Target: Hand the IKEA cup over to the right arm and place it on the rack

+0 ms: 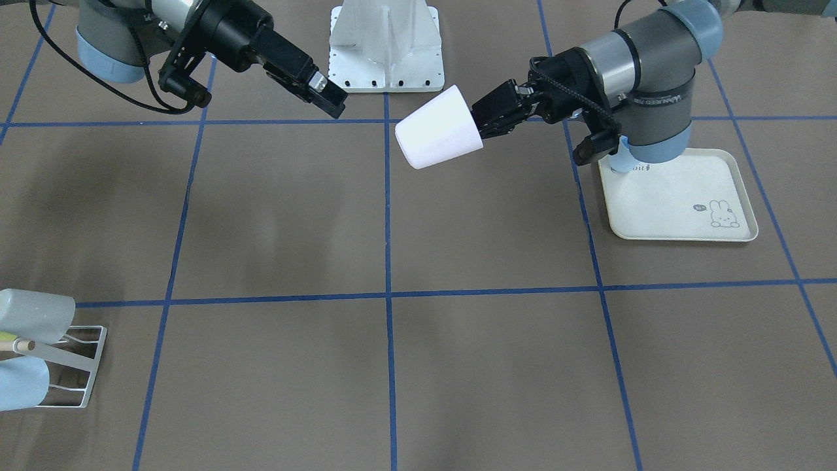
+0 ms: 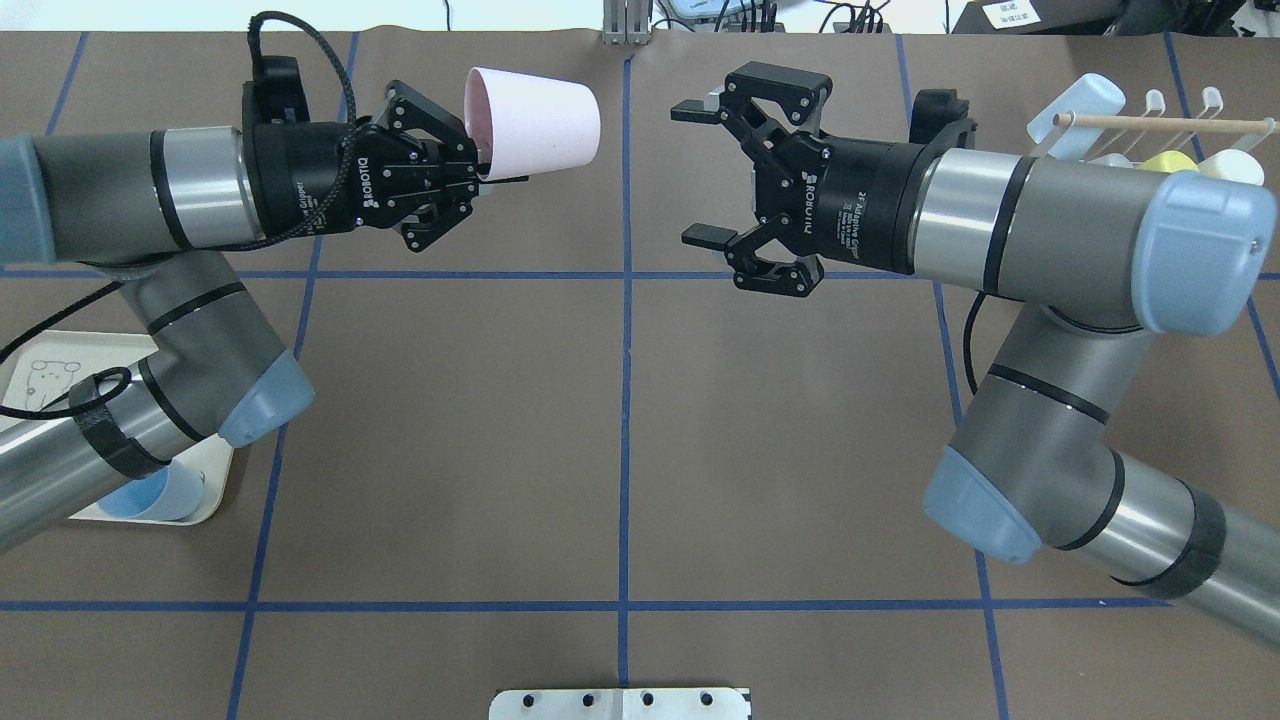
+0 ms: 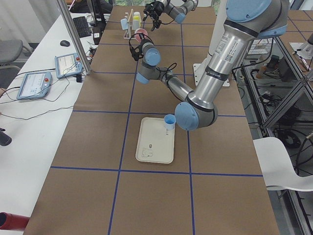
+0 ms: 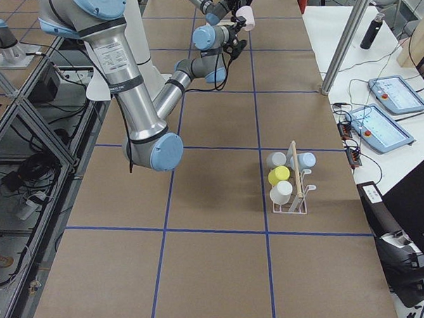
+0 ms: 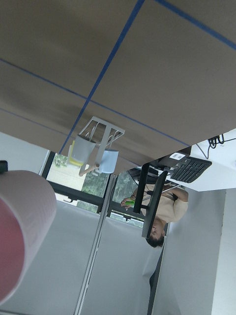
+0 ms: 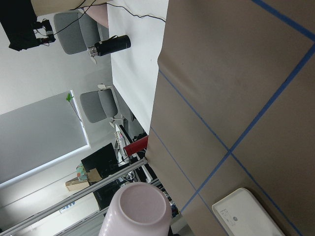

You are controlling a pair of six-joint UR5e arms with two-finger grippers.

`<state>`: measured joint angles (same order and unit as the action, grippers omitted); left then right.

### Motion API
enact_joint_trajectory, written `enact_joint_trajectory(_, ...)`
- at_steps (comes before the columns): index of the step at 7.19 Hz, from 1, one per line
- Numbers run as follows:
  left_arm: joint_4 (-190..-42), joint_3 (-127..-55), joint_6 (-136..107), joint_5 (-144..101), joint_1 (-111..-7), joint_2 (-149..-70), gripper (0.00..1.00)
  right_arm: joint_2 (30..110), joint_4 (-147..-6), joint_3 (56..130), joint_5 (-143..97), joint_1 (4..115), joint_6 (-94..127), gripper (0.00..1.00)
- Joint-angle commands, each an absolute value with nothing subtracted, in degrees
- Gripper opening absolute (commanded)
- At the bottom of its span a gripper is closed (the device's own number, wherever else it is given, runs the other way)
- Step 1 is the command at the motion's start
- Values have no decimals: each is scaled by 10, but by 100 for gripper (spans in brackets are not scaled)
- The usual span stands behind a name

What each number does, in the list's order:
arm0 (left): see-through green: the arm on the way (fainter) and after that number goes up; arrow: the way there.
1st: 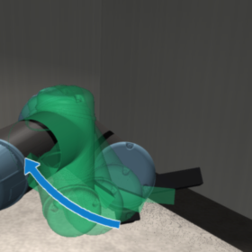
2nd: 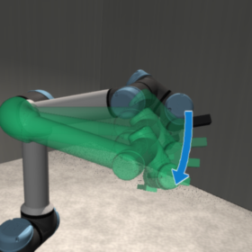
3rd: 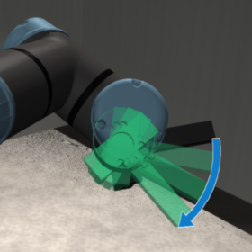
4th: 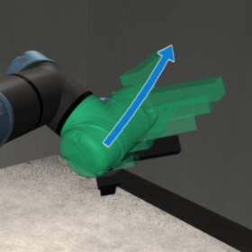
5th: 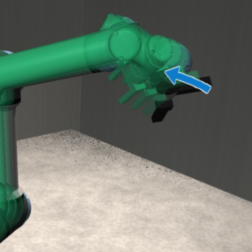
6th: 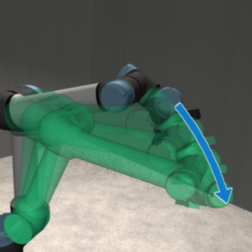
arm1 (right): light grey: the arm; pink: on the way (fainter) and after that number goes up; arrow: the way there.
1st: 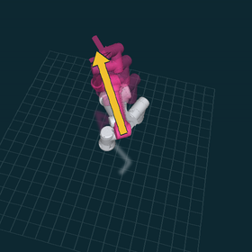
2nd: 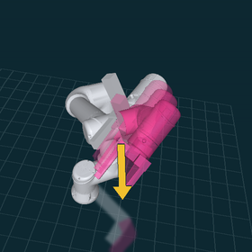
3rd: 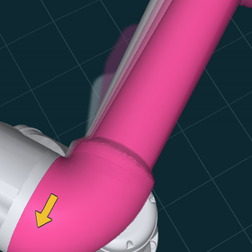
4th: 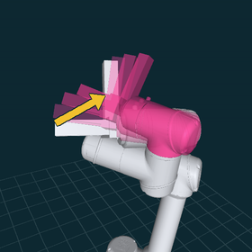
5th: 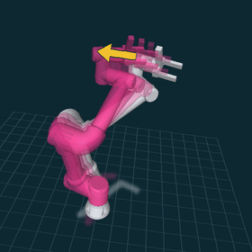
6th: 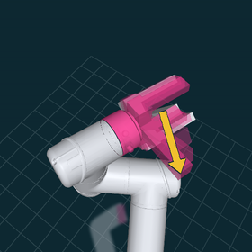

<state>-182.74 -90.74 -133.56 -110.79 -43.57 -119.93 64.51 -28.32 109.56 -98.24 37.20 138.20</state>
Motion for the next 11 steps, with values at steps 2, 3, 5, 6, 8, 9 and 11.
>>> enact_joint_trajectory(2,-1837,-911,-1346,-1096,-399,-1216,0,616,-271,1080,-947,349,1417,100)
enact_joint_trajectory(3,-1836,-911,-1346,-1097,-399,-1216,0,614,-271,1078,-946,348,1417,100)
enact_joint_trajectory(5,-1837,-914,-1346,-1097,-388,-1216,0,609,-272,1071,-936,347,1417,99)
enact_joint_trajectory(6,-1837,-915,-1346,-1097,-386,-1217,0,608,-272,1068,-933,345,1417,94)
enact_joint_trajectory(8,-1837,-920,-1346,-1096,-381,-1217,0,608,-271,1067,-924,337,1417,81)
enact_joint_trajectory(9,-1835,-922,-1346,-1095,-381,-1220,17,607,-270,1070,-924,333,1419,40)
enact_joint_trajectory(11,-1832,-924,-1346,-1096,-382,-1218,100,607,-272,1077,-917,332,1415,0)
